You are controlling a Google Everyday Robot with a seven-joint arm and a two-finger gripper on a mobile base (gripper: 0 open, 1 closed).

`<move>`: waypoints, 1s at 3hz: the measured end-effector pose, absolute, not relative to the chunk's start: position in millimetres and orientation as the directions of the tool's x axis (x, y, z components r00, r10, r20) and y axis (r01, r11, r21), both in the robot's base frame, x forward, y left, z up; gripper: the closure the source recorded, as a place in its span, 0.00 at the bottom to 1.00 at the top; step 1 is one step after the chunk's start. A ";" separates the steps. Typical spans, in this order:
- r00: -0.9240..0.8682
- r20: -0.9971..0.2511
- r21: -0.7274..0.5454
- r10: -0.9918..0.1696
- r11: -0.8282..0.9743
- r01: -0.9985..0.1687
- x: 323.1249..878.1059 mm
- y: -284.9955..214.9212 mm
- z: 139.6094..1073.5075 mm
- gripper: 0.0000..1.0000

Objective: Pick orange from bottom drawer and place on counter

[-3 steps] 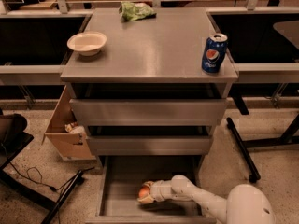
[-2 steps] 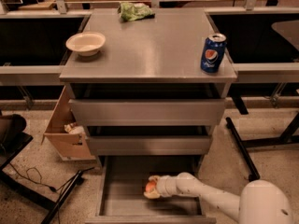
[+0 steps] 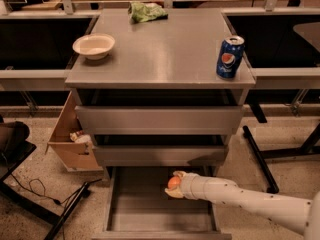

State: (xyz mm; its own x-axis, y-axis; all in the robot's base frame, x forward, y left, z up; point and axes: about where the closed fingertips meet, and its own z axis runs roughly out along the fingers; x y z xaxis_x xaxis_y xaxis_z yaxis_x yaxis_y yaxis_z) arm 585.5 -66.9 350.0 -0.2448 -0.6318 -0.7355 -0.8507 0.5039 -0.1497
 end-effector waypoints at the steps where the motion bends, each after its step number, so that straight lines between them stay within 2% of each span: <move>1: -0.253 -0.751 -0.123 -0.610 0.505 -0.854 545.5 -52.9 425.0 1.00; 2: -0.243 -0.749 -0.095 -0.616 0.463 -0.881 479.3 -36.2 500.6 1.00; 3: -0.183 -0.750 -0.162 -0.635 0.445 -0.881 476.2 -32.0 544.6 1.00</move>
Offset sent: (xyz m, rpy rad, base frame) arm -0.1715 0.0249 0.3337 -0.0602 -0.0648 0.1288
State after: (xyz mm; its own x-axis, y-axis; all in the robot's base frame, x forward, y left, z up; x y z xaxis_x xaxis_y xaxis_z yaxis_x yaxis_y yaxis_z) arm 476.2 -32.0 544.6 -0.1830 -0.6353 -0.7502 -0.8810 0.4446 -0.1617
